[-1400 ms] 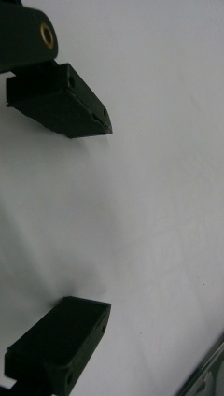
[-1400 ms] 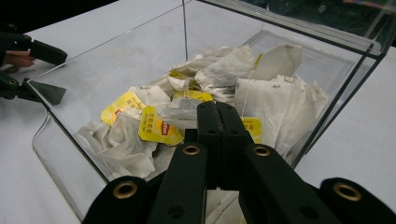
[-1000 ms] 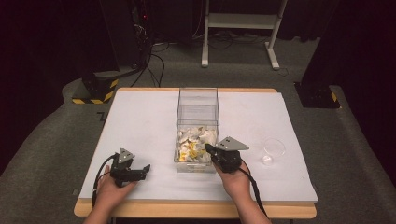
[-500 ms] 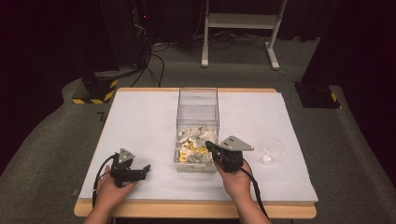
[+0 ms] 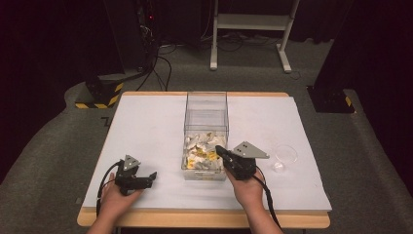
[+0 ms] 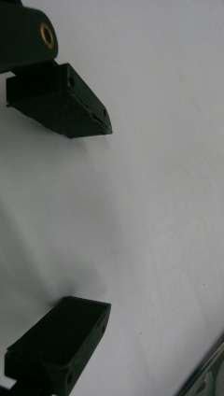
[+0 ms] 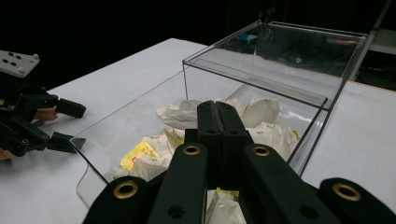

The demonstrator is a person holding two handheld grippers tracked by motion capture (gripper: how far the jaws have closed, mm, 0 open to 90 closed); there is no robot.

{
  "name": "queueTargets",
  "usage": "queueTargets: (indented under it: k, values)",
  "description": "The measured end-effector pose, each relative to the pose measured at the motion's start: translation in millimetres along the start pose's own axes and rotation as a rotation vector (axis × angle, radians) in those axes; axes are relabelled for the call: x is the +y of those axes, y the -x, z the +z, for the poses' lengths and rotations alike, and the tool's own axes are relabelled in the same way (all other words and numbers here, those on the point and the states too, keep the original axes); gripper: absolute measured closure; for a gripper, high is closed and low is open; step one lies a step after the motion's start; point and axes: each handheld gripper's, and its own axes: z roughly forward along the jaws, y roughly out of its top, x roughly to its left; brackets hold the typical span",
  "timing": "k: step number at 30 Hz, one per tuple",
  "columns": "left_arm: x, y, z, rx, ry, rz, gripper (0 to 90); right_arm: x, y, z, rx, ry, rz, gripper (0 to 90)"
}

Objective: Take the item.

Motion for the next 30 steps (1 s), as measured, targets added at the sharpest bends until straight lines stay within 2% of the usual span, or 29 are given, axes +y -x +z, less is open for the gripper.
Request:
queueTargets:
  k: [19, 30]
  values:
    - [0.0, 0.0, 0.0, 0.000, 0.000, 0.000, 12.9, 8.4, 5.5, -13.6, 0.007, 0.061, 0.036, 90.0]
    - [0.0, -0.1, 0.0, 0.000, 0.000, 0.001, 12.9, 11.8, 9.2, -21.4, 0.003, 0.088, 0.036, 90.0]
